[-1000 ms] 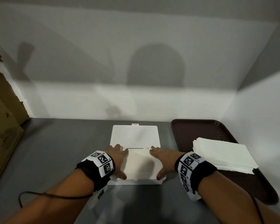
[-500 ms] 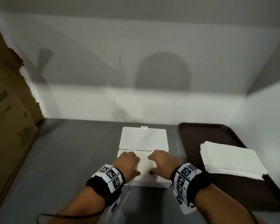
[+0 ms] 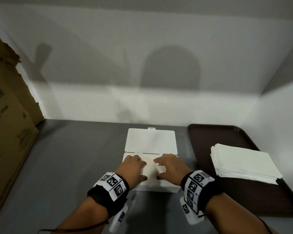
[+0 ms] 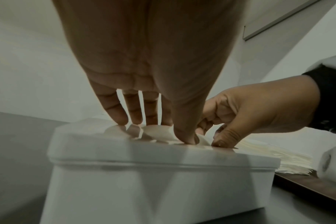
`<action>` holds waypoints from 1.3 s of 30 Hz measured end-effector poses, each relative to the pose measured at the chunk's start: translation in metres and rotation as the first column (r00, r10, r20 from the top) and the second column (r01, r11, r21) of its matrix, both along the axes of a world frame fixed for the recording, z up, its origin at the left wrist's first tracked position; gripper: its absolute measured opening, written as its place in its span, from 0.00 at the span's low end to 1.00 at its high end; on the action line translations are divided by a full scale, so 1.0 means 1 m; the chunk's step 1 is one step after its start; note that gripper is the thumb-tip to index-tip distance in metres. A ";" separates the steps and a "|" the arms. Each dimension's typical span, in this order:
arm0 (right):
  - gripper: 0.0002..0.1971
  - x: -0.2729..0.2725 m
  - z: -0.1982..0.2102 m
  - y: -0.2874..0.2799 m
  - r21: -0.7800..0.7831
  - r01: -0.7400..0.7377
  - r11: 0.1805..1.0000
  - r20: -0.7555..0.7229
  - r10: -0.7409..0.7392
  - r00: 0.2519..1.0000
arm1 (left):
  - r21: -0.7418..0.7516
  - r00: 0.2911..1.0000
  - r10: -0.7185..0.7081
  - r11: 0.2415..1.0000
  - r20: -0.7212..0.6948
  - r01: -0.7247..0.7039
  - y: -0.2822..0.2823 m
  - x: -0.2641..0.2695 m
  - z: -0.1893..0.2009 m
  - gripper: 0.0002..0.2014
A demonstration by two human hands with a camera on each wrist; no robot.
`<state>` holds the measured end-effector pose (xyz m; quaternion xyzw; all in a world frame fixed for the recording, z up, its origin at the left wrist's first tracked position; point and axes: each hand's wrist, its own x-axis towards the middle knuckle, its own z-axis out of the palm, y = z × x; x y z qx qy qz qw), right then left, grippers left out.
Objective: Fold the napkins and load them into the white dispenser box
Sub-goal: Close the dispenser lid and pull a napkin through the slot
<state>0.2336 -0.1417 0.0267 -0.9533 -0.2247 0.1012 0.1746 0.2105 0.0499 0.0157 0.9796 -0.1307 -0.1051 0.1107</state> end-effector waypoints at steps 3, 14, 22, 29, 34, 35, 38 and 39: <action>0.28 0.005 0.003 0.000 0.005 0.004 1.000 -0.051 -0.004 0.999 | -0.050 1.000 0.012 0.999 0.014 -0.012 0.000 0.000 -0.002 0.26; 0.06 0.007 0.002 0.006 0.114 -0.042 0.993 0.045 0.037 0.998 | -0.106 0.998 -0.017 0.994 0.053 0.023 0.003 0.022 -0.002 0.23; 0.05 0.006 -0.006 0.004 0.177 -0.041 0.983 0.112 0.021 0.994 | -0.170 0.995 -0.035 0.984 0.094 0.051 -0.002 0.027 -0.007 0.08; 0.10 0.012 -0.004 -0.008 0.166 -0.021 0.986 0.057 0.012 0.998 | -0.332 0.990 0.002 0.942 0.138 0.045 0.004 0.024 -0.010 0.01; 0.04 0.013 -0.012 -0.011 0.208 -0.048 0.977 0.112 0.025 0.993 | -0.352 0.986 0.009 0.934 0.166 0.051 0.014 0.027 -0.009 0.03; 0.04 0.012 -0.013 -0.012 0.225 -0.047 0.973 0.114 0.021 0.993 | -0.365 0.985 0.016 0.930 0.171 0.048 0.016 0.027 -0.008 0.02; 0.04 0.011 -0.018 -0.014 0.238 -0.060 0.969 0.140 0.027 0.990 | -0.421 0.983 0.032 0.906 0.183 0.049 0.020 0.029 -0.009 0.04; 0.04 0.011 -0.019 -0.014 0.243 -0.063 0.968 0.145 0.028 0.989 | -0.436 0.983 0.039 0.899 0.179 0.044 0.021 0.029 -0.010 0.03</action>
